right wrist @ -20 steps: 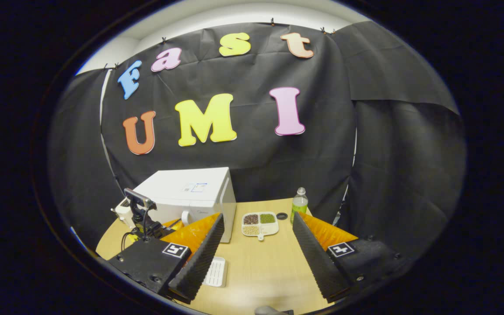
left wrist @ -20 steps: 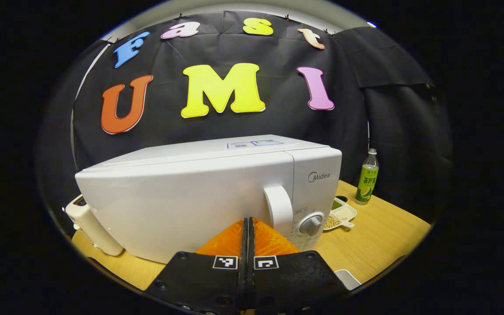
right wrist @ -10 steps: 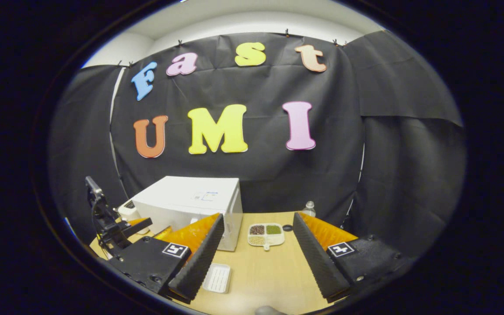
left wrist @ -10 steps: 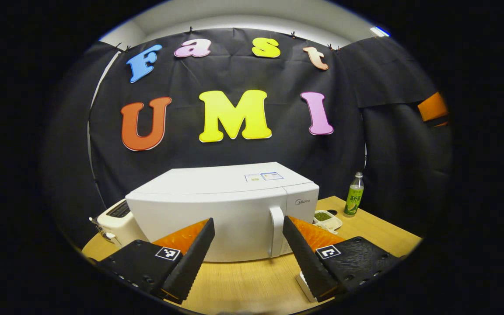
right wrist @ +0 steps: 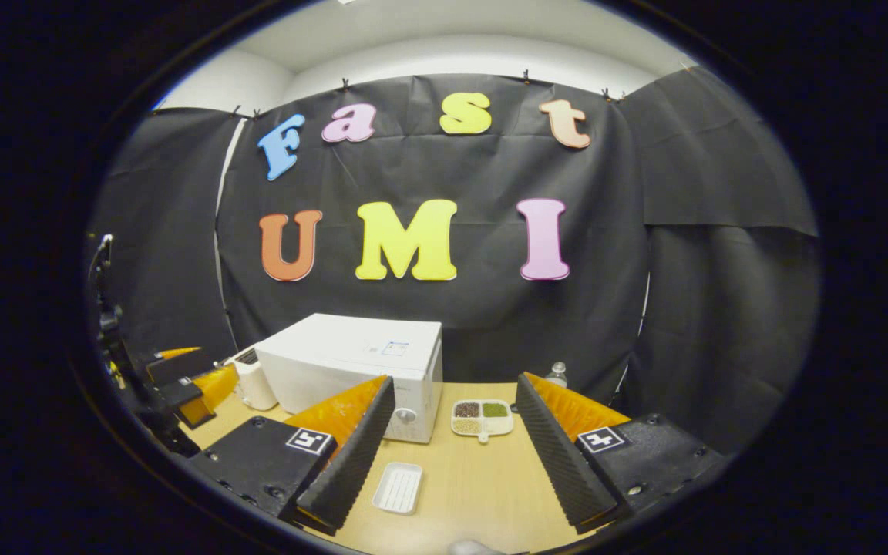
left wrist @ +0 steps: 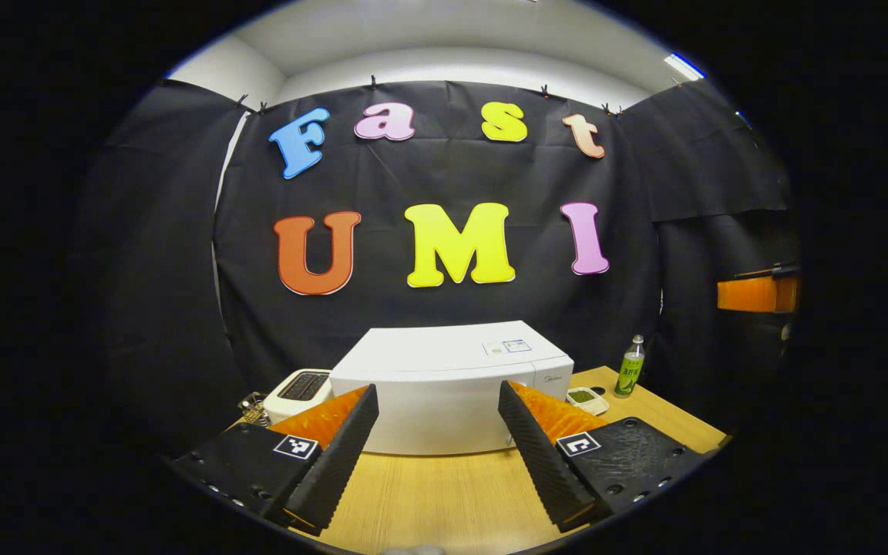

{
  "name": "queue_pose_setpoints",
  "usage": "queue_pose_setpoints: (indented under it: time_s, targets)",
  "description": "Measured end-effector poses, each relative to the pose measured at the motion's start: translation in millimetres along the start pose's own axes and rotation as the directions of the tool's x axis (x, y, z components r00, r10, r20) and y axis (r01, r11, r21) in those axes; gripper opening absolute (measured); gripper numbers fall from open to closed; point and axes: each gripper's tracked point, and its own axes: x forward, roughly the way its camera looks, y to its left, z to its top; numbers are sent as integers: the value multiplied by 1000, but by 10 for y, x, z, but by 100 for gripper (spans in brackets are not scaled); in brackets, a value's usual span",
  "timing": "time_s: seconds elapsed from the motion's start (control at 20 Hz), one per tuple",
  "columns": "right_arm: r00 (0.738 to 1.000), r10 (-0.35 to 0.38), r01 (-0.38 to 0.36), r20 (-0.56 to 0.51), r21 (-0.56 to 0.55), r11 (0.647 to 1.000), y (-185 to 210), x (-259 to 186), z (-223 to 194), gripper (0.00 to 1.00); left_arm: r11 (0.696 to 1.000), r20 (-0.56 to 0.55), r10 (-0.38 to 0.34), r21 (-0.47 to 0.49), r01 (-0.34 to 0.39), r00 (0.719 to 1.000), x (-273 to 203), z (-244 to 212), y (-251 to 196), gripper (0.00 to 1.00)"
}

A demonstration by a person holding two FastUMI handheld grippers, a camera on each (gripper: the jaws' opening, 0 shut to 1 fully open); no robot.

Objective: Open the microwave oven with the left hand, put the food in, and close the microwave oven.

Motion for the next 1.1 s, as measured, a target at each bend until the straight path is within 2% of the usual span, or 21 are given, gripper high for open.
queue_pose_setpoints:
  time_s: [0.05, 0.1, 0.2, 0.25, 0.3, 0.35, 0.4, 0.55, 0.6, 0.65, 0.7, 1.1]
  targets:
    - [1000, -1, 1, 1, -1, 1000, 22, -47, -20, 92, 1000, 9, 9, -2, -9, 1000, -112, 71, 40, 96]
    - [1000, 0, 0, 4, 0, 1000, 50, -99, -36, 100, 1000, 16, 18, -2, -18, 1000, -216, 138, 91, 96]
    - [1000, -6, 6, 12, 2, 1000, 69, -190, -53, 100, 1000, 28, 29, 1, -29, 999, -399, 242, 161, 96]
    - [1000, -10, 10, 18, 6, 1000, 66, -234, -47, 92, 999, 33, 34, 6, -34, 999, -484, 279, 177, 96]
    - [1000, -17, 17, 21, 12, 1000, 58, -276, -57, 100, 999, 38, 36, 13, -37, 999, -566, 316, 188, 96]
    - [999, -23, 22, 26, 17, 1000, 47, -317, -41, 92, 999, 38, 43, 14, -44, 998, -621, 341, 202, 96]
    - [999, -29, 28, 31, 21, 999, 36, -361, -38, 100, 999, 36, 38, 13, -39, 999, -686, 370, 189, 96]
    - [998, -43, 42, 53, 30, 999, 9, -453, 22, 100, 1000, 51, 27, 11, -28, 998, -820, 476, 156, 96]
    - [997, -47, 45, 60, 35, 998, 5, -473, 26, 92, 1000, 53, 24, 14, -24, 998, -830, 505, 147, 96]
    - [997, -49, 46, 65, 38, 998, 3, -491, 51, 100, 1000, 63, 22, 19, -24, 998, -845, 534, 152, 96]
    - [997, -50, 48, 66, 37, 998, -1, -505, 55, 92, 999, 68, 24, 20, -26, 997, -845, 565, 154, 96]
    - [995, -48, 45, 93, 30, 999, -12, -554, 175, 92, 999, 85, 27, 16, -28, 996, -861, 639, 145, 96]
